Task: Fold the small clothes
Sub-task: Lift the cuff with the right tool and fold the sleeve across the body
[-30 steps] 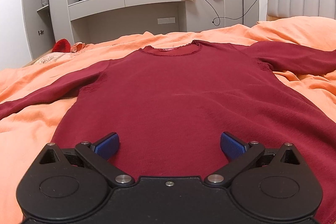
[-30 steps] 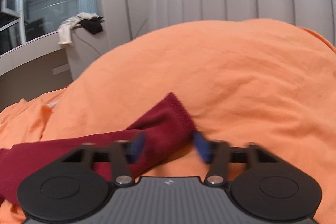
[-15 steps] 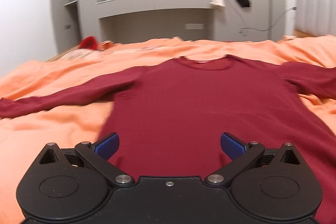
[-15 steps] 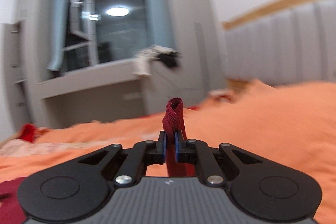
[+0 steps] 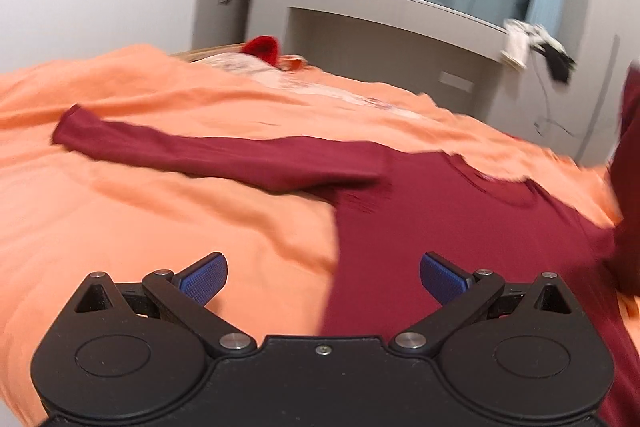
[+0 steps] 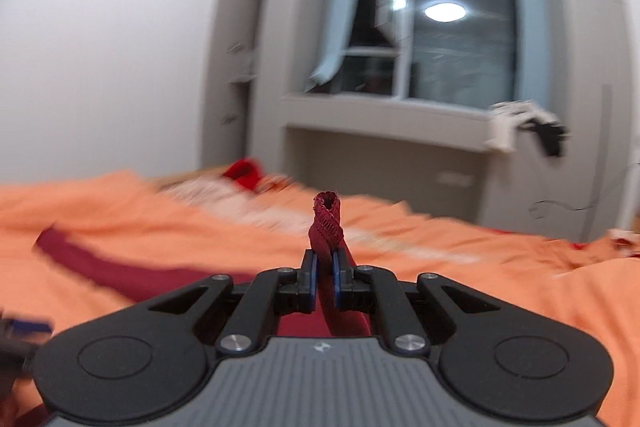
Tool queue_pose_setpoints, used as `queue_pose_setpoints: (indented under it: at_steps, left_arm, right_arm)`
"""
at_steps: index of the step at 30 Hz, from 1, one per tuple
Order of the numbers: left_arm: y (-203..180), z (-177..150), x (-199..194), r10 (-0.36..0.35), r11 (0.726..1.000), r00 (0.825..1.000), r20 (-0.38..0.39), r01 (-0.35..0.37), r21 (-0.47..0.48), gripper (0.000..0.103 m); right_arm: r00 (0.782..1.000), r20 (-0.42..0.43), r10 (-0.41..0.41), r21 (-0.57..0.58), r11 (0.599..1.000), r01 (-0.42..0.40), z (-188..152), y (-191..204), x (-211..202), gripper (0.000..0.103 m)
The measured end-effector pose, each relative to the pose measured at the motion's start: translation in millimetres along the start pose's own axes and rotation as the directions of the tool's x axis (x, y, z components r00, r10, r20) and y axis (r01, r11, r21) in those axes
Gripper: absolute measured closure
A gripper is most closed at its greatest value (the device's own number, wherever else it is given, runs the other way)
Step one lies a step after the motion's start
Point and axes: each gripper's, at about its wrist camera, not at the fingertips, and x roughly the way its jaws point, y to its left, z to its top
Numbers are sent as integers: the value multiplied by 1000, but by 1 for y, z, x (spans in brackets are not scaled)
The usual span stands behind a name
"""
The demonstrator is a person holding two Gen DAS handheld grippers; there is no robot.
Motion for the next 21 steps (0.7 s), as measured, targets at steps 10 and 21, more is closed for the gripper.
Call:
queue_pose_setpoints:
  at_steps: [10, 21]
  left_arm:
    - [41, 17, 5, 42, 988, 999, -15, -44, -147, 1]
    - [19, 12, 14, -114, 988, 993, 9, 115, -100, 1]
  right_arm:
    - [956, -248, 156, -221, 952, -213, -81, 110, 30, 85]
    - [975, -203, 88, -170, 978, -124, -99, -1, -39, 7]
